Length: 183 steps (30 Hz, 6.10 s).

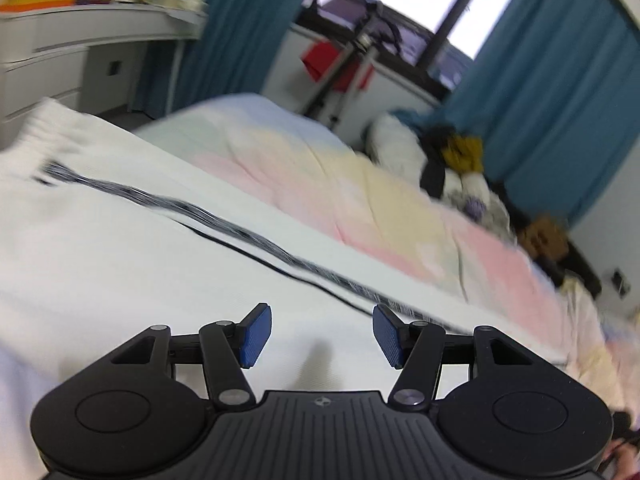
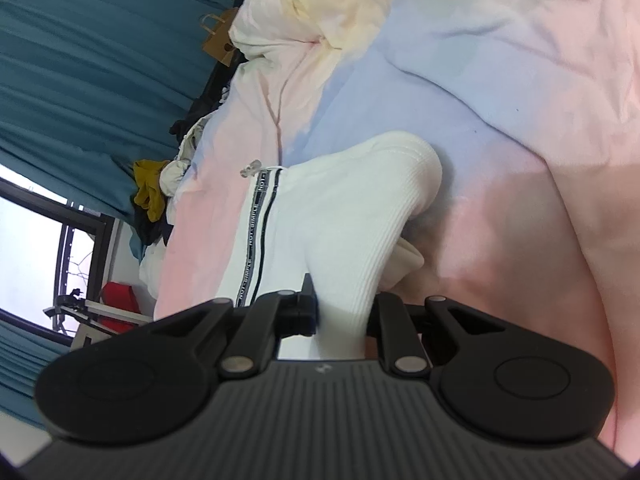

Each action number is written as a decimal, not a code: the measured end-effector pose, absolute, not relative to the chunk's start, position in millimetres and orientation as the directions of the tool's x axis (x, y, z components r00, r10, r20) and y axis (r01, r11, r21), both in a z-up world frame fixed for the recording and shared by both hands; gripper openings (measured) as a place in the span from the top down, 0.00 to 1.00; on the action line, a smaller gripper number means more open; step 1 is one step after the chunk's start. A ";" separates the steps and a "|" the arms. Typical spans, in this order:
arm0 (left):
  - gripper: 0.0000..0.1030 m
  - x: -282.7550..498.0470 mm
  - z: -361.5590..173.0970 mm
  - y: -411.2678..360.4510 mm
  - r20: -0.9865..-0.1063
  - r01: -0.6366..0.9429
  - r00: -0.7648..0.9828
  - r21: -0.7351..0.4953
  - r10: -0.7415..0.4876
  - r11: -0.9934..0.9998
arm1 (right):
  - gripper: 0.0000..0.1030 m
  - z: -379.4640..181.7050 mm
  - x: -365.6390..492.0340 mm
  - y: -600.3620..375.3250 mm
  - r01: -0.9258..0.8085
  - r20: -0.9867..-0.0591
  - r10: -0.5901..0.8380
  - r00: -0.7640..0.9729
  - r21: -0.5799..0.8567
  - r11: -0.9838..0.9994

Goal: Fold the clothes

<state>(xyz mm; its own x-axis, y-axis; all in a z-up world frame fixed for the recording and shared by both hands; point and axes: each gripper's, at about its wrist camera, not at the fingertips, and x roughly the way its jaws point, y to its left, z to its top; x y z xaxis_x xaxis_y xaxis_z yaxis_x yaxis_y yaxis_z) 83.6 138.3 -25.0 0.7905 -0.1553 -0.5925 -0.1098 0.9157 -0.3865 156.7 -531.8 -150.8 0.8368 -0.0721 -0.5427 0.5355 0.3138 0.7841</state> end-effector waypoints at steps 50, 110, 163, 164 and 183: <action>0.43 108.1 -47.1 161.7 -0.576 -0.006 0.792 -0.338 -0.202 0.941 | 0.86 47.5 150.3 -218.6 -0.199 -0.164 0.166 0.972 -0.212 0.957; 0.42 50.8 -80.2 29.6 -0.635 0.300 0.724 -0.062 -0.269 0.952 | 0.49 -111.0 136.2 -271.4 0.055 -0.582 0.347 0.735 0.562 0.825; 0.12 -28.3 -61.5 285.2 -0.599 -0.522 0.796 -0.750 -0.084 0.406 | 0.48 -115.3 140.2 -212.0 -0.223 -0.566 0.306 0.765 0.212 0.951; 0.12 -28.3 -68.2 292.8 -0.601 -0.540 0.795 -0.760 -0.075 0.363 | 0.48 -115.4 139.8 -211.6 -0.223 -0.568 0.304 0.765 0.210 0.952; 0.78 29.2 -50.6 322.3 -0.470 -0.518 0.853 -0.706 0.228 0.483 | 0.47 -117.1 133.6 -195.2 -0.226 -0.570 0.253 0.782 0.118 0.967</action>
